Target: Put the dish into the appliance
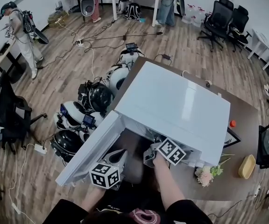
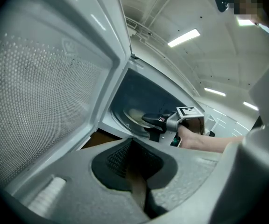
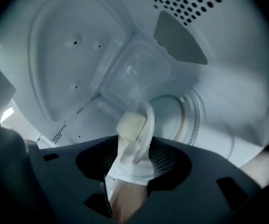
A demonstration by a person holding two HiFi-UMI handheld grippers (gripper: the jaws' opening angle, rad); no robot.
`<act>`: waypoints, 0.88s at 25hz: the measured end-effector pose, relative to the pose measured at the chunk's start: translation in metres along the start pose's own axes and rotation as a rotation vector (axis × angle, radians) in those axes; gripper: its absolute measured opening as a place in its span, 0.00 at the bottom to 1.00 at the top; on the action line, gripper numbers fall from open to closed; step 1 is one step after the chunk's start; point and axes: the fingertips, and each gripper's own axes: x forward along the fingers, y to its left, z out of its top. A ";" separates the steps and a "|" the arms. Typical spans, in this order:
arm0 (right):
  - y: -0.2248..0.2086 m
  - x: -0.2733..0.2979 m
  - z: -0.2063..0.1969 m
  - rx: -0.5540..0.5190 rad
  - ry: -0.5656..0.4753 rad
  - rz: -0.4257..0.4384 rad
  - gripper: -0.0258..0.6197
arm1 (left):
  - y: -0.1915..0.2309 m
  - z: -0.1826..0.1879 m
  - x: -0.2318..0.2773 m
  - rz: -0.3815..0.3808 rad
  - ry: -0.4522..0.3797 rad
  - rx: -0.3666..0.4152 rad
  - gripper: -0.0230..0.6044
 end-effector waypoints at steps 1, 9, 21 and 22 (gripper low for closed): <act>0.002 0.000 -0.003 -0.040 0.018 0.004 0.36 | 0.000 0.000 0.000 0.000 0.001 0.001 0.05; 0.004 0.001 -0.031 -0.541 0.207 -0.076 0.49 | -0.001 0.000 0.002 -0.005 -0.001 0.007 0.05; -0.009 -0.011 -0.046 -0.940 0.340 -0.258 0.50 | -0.006 -0.002 0.001 -0.009 0.003 0.040 0.05; -0.010 -0.012 -0.047 -0.940 0.339 -0.264 0.50 | -0.007 -0.003 0.001 -0.009 0.003 0.041 0.05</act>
